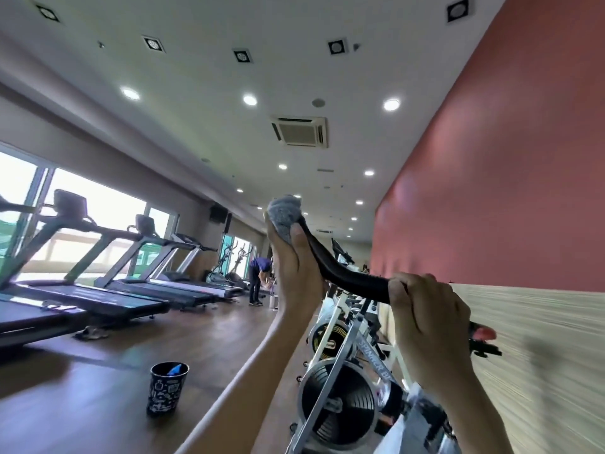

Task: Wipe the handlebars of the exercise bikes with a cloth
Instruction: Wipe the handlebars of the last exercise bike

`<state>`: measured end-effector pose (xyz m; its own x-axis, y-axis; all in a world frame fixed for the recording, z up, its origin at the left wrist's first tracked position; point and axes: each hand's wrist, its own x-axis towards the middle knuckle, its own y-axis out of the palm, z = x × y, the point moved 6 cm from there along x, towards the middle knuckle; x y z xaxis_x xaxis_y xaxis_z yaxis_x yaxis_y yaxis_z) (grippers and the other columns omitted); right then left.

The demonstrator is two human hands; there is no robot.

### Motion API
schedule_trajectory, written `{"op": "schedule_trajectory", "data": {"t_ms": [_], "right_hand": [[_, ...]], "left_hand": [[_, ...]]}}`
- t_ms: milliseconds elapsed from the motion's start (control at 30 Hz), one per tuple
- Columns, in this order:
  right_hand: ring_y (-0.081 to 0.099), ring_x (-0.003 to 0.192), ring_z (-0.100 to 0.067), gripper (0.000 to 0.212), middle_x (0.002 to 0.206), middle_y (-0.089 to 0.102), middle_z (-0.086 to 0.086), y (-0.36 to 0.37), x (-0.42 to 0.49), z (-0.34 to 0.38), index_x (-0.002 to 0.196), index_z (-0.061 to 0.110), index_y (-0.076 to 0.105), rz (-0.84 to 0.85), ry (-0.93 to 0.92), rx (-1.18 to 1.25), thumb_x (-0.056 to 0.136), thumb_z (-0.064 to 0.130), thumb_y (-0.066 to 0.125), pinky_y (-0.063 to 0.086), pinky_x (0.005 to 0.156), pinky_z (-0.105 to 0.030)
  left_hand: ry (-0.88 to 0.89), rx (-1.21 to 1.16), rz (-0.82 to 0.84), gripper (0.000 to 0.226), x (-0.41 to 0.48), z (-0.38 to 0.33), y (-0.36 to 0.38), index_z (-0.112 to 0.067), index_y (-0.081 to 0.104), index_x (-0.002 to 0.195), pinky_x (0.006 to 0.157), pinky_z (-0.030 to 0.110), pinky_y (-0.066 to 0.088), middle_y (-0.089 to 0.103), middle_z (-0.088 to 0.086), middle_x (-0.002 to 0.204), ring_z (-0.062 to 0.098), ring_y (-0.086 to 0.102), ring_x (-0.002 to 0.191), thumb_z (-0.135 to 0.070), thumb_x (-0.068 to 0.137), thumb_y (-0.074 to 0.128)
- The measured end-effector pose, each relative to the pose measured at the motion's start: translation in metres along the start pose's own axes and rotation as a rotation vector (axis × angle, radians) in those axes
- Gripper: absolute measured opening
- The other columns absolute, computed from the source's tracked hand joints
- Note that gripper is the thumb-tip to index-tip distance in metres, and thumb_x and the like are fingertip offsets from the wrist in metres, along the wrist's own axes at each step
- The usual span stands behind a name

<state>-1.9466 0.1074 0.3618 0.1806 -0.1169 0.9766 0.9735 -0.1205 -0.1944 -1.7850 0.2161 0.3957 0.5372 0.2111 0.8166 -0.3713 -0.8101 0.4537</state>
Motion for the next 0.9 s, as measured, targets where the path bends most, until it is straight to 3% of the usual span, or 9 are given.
{"op": "schedule_trajectory", "data": {"t_ms": [100, 267, 400, 500, 567, 600, 700, 800, 900], "right_hand": [[0.046, 0.091, -0.019, 0.058, 0.089, 0.048, 0.013, 0.002, -0.003, 0.003, 0.099, 0.023, 0.057, -0.029, 0.002, -0.044, 0.097, 0.058, 0.011, 0.024, 0.091, -0.032], [0.049, 0.096, -0.025, 0.065, 0.093, 0.053, 0.007, 0.002, -0.003, 0.007, 0.103, 0.018, 0.061, -0.060, 0.031, -0.055, 0.097, 0.059, 0.011, 0.028, 0.094, -0.036], [0.046, 0.096, -0.021, 0.071, 0.095, 0.048, 0.010, 0.005, -0.003, 0.003, 0.106, 0.020, 0.058, -0.050, 0.012, -0.062, 0.096, 0.063, 0.003, 0.027, 0.096, -0.037], [0.047, 0.097, -0.022, 0.069, 0.095, 0.053, 0.006, 0.005, -0.004, 0.005, 0.104, 0.019, 0.060, -0.110, 0.020, -0.065, 0.098, 0.060, 0.006, 0.024, 0.097, -0.036], [0.045, 0.097, -0.019, 0.065, 0.093, 0.052, 0.009, 0.004, -0.005, 0.006, 0.101, 0.019, 0.061, -0.144, 0.021, -0.036, 0.099, 0.057, 0.008, 0.023, 0.096, -0.032], [0.044, 0.096, -0.017, 0.064, 0.092, 0.050, 0.012, 0.002, -0.005, 0.006, 0.101, 0.019, 0.061, -0.152, 0.017, -0.008, 0.100, 0.056, 0.009, 0.022, 0.095, -0.029], [0.045, 0.095, -0.015, 0.063, 0.090, 0.048, 0.015, 0.001, -0.005, 0.001, 0.103, 0.020, 0.062, -0.136, -0.008, 0.054, 0.099, 0.055, 0.011, 0.021, 0.093, -0.024], [0.044, 0.093, -0.014, 0.065, 0.088, 0.046, 0.015, 0.002, -0.005, 0.000, 0.104, 0.020, 0.062, -0.144, -0.027, 0.069, 0.099, 0.057, 0.009, 0.019, 0.091, -0.022], [0.042, 0.093, -0.010, 0.065, 0.087, 0.047, 0.018, 0.001, -0.004, -0.002, 0.108, 0.021, 0.063, -0.151, -0.046, 0.112, 0.100, 0.057, 0.010, 0.019, 0.089, -0.020]], "left_hand": [[0.047, 0.058, -0.048, 0.063, -0.014, -0.011, 0.005, -0.032, 0.003, 0.153, 0.100, 0.049, 0.046, 0.033, 0.011, 0.150, 0.034, 0.048, 0.125, -0.049, 0.099, 0.029], [0.111, 0.119, 0.037, 0.066, -0.026, -0.004, 0.006, -0.053, -0.004, 0.147, 0.085, 0.073, 0.044, 0.034, 0.032, 0.141, 0.061, 0.046, 0.114, -0.065, 0.092, 0.030], [0.004, 0.057, -0.061, 0.059, 0.006, -0.008, 0.000, -0.032, 0.006, 0.153, 0.102, 0.058, 0.041, 0.037, 0.019, 0.146, 0.037, 0.046, 0.125, -0.048, 0.099, 0.026], [0.144, 0.070, -0.002, 0.063, -0.043, -0.027, 0.015, -0.016, -0.002, 0.154, 0.121, 0.030, 0.016, 0.003, 0.009, 0.161, 0.017, 0.012, 0.147, -0.036, 0.102, 0.025], [0.239, 0.097, 0.060, 0.066, -0.059, -0.025, 0.019, -0.010, -0.003, 0.153, 0.117, 0.012, 0.003, -0.011, 0.011, 0.161, 0.009, -0.007, 0.148, -0.037, 0.100, 0.025], [0.241, 0.095, 0.055, 0.066, -0.051, -0.016, 0.019, -0.012, -0.003, 0.153, 0.117, 0.013, 0.005, -0.010, 0.012, 0.161, 0.011, -0.006, 0.148, -0.037, 0.100, 0.026], [0.064, 0.014, -0.060, 0.066, -0.009, 0.001, 0.007, -0.029, -0.001, 0.154, 0.117, 0.052, 0.025, 0.007, 0.008, 0.162, 0.030, 0.015, 0.147, -0.047, 0.097, 0.028], [0.127, 0.011, -0.067, 0.064, -0.020, -0.009, 0.008, -0.023, 0.000, 0.154, 0.120, 0.049, 0.020, 0.004, 0.009, 0.162, 0.025, 0.011, 0.148, -0.044, 0.099, 0.027], [0.377, 0.245, 0.152, 0.065, -0.042, -0.017, 0.013, -0.002, 0.002, 0.153, 0.123, 0.042, 0.002, -0.011, 0.014, 0.161, 0.023, -0.008, 0.150, -0.028, 0.097, 0.022]]}}
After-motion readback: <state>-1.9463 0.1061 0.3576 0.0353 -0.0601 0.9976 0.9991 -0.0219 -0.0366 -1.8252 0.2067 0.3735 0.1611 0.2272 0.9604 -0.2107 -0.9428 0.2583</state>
